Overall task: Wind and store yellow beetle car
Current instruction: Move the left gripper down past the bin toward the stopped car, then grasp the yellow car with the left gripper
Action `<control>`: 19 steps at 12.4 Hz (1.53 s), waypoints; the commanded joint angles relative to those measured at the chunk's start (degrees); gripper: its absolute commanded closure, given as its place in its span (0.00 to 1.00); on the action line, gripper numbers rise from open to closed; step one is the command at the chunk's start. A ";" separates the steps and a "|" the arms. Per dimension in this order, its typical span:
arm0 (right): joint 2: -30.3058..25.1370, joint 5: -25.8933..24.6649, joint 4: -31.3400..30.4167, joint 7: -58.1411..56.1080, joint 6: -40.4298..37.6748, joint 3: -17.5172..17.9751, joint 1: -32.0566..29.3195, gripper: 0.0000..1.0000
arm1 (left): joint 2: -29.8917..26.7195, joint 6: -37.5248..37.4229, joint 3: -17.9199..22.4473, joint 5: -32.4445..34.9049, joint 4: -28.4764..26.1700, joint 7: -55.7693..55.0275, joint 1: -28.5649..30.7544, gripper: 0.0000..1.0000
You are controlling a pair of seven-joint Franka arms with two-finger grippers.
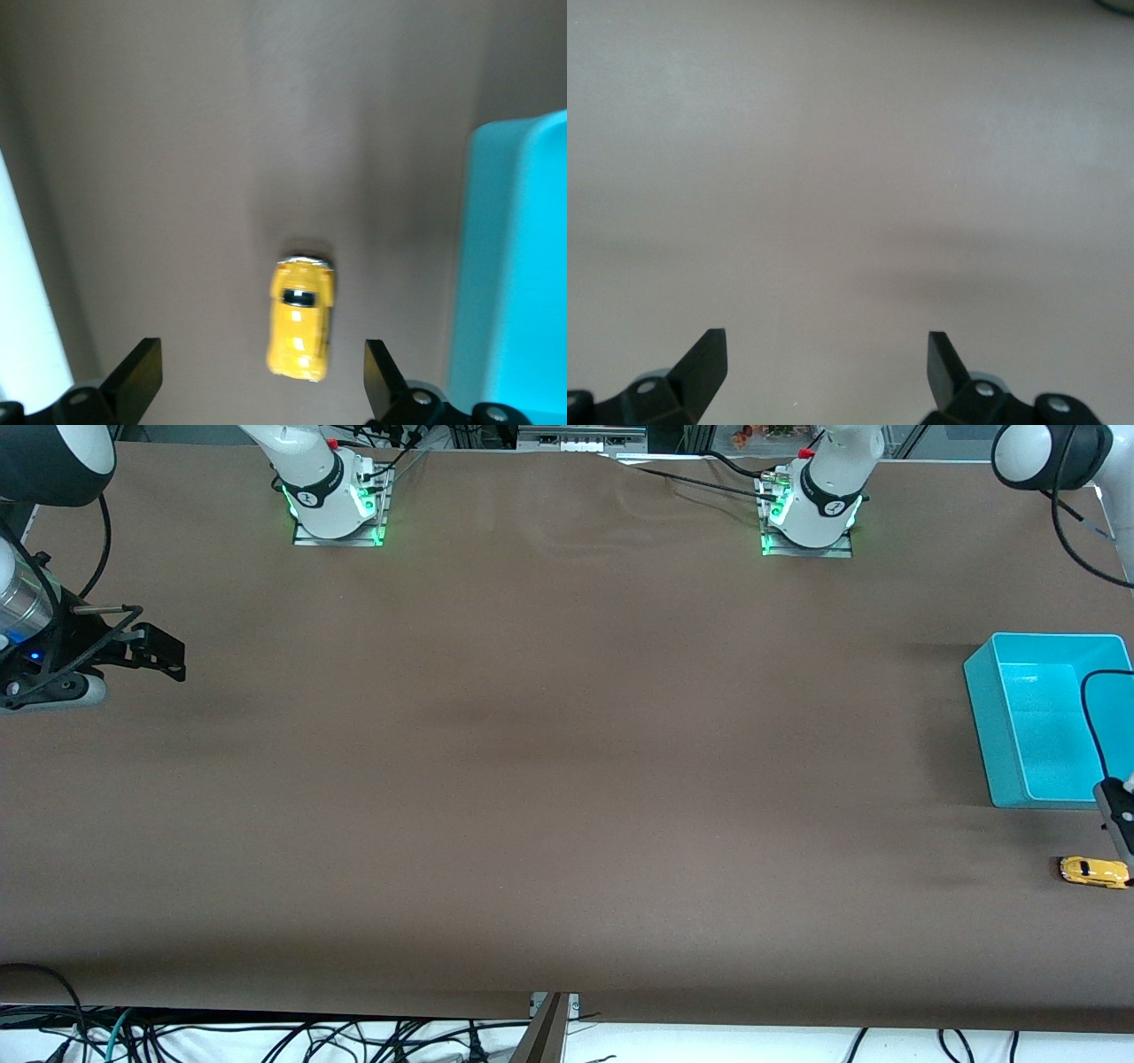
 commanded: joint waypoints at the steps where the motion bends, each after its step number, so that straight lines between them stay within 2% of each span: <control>1: -3.06 -0.53 -2.95 2.93 -1.59 0.10 0.43 0.00 | 6.71 0.95 3.68 1.04 8.87 3.09 -2.59 0.00; 14: -3.59 -0.53 -3.57 2.58 -2.55 0.10 0.70 0.00 | 12.62 1.13 8.88 0.86 9.32 2.30 -3.65 0.00; 19: -3.15 -0.62 -3.39 2.06 -2.47 0.10 0.70 0.00 | 13.06 6.30 9.75 0.78 9.50 1.42 -3.65 0.01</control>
